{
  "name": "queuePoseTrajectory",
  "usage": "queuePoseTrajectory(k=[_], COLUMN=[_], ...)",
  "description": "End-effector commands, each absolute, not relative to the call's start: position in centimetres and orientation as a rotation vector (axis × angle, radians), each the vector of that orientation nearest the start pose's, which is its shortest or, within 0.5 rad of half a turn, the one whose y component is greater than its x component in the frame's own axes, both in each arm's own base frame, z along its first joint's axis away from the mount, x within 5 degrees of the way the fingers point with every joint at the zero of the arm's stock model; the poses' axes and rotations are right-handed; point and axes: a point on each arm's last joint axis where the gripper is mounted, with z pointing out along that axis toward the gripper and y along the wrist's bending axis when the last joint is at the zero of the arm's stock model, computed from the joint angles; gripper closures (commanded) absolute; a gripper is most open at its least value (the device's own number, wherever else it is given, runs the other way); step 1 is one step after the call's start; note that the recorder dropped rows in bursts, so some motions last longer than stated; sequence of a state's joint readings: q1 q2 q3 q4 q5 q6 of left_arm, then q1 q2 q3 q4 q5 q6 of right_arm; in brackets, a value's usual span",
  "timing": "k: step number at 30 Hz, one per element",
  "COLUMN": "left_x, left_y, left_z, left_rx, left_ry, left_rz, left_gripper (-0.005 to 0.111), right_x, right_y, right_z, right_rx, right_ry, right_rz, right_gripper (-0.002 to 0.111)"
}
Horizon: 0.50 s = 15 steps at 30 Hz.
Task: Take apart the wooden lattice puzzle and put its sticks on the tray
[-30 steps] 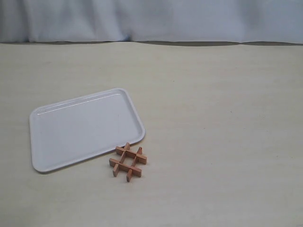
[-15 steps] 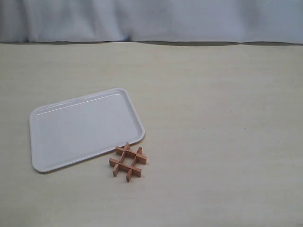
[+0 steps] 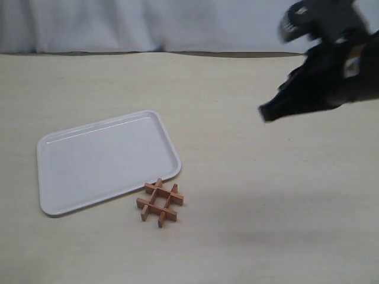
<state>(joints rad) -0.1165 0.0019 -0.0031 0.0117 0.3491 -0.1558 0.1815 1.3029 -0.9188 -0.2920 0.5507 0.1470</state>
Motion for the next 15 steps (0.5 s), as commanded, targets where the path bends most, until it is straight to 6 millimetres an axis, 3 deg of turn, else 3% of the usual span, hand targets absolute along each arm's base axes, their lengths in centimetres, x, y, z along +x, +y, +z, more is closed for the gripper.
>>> queuePoseTrajectory(k=[1,5,8,10,15], left_x=[5.3,5.3,5.3,5.3,5.3], left_y=[-0.6,-0.6,-0.6,-0.6,-0.6], left_z=[18.2,18.2,18.2,18.2,18.2], left_rx=[-0.029,-0.029,-0.029,-0.029,-0.029], left_ry=[1.833,1.833,1.833,1.833,1.833], left_rz=[-0.178,-0.178,-0.178,-0.178,-0.178], left_gripper=[0.107,0.107,0.107,0.107,0.107], right_x=[26.6,24.6,23.6,23.5,24.0], right_y=[10.0,15.3,17.8,18.9,20.0], right_z=[24.6,20.8,19.0,18.6,19.0], right_rx=[-0.733,-1.254,-1.462,-1.511,-1.446], right_ry=[2.495,2.51,2.498,2.491,2.489], right_rz=[-0.131,-0.074,-0.053,-0.053,-0.024], right_gripper=[0.104,0.104,0.104,0.104,0.104])
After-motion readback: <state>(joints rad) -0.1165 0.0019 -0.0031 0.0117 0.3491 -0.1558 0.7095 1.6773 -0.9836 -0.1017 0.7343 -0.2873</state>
